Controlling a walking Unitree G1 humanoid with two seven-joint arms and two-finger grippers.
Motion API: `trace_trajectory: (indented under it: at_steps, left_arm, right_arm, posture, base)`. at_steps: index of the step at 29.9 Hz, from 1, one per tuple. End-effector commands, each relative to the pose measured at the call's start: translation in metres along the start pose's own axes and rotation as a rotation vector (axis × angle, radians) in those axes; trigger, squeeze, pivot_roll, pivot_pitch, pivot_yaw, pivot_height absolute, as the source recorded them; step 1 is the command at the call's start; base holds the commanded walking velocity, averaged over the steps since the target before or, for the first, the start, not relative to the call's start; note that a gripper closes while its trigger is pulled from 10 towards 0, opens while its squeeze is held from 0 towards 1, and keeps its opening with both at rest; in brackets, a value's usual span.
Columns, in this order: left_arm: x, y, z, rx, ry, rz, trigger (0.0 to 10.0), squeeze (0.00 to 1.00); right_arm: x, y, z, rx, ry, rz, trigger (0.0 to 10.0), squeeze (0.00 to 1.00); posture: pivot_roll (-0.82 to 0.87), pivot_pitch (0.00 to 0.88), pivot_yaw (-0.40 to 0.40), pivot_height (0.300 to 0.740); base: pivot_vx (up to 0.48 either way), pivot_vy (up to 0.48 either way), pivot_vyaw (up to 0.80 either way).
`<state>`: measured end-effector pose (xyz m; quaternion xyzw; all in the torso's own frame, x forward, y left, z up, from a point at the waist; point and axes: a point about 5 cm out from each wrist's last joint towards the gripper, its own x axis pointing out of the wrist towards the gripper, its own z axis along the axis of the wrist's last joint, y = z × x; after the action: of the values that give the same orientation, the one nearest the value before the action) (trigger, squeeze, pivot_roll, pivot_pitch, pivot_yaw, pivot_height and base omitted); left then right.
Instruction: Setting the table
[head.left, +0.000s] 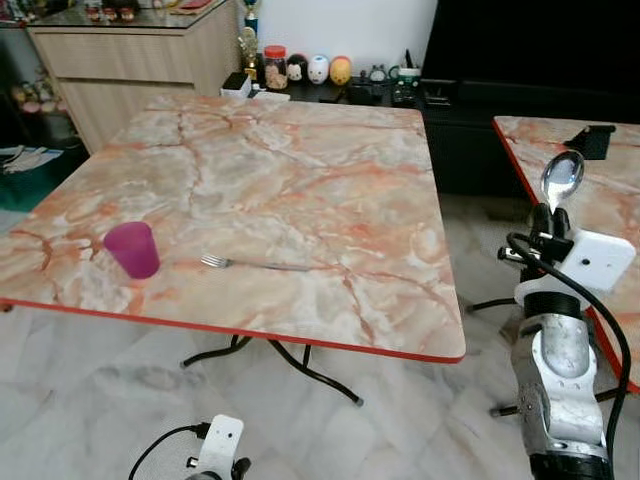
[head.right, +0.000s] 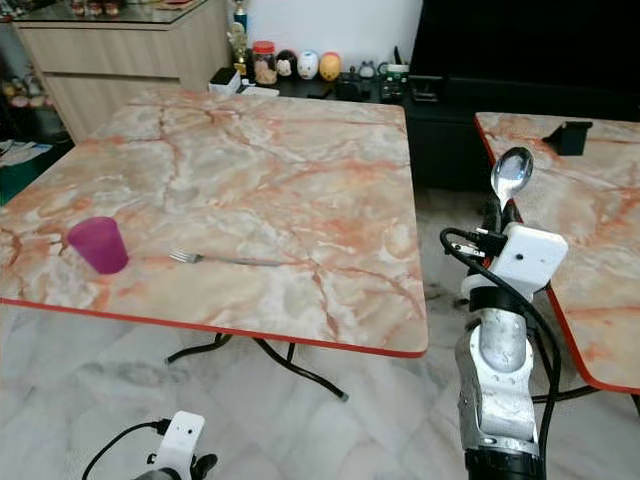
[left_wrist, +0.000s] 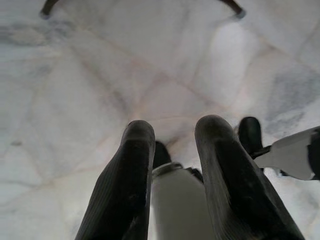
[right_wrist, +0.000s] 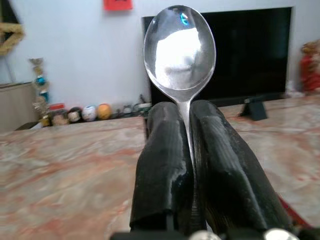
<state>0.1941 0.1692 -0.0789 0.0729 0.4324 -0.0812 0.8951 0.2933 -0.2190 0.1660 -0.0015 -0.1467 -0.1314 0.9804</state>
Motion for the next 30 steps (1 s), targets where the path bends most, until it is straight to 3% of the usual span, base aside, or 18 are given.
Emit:
trace_trajectory:
  at_steps: [1, 5, 24, 30]
  left_arm:
    - [0.0, 0.002, -0.002, -0.002, 0.018, 0.01, 10.0, 0.0]
    - [-0.001, 0.006, -0.001, 0.019, 0.02, 0.01, 10.0, 0.0]
    - [-0.003, 0.011, -0.007, 0.017, 0.024, 0.015, 10.0, 0.0]
    - [-0.005, 0.016, -0.012, 0.018, 0.04, 0.024, 10.0, 0.0]
  right_arm:
    - [0.0, 0.001, 0.006, -0.02, -0.019, 0.01, 10.0, 0.0]
    - [-0.003, -0.004, 0.004, -0.03, -0.014, -0.015, 10.0, 0.0]
    - [0.004, -0.003, 0.003, 0.026, -0.01, -0.034, 10.0, 0.0]
    - [0.004, -0.003, 0.004, 0.036, -0.02, -0.038, 10.0, 0.0]
  posture:
    - [-0.01, 0.0, -0.021, 0.74]
    - [-0.02, 0.0, -0.006, 0.74]
    - [-0.01, 0.0, -0.02, 0.74]
    - [-0.02, 0.0, -0.015, 0.74]
  base:
    - [0.0, -0.319, 0.0]
    - [0.0, -0.343, 0.0]
    - [0.0, -0.441, 0.0]
    - [0.0, -0.443, -0.5]
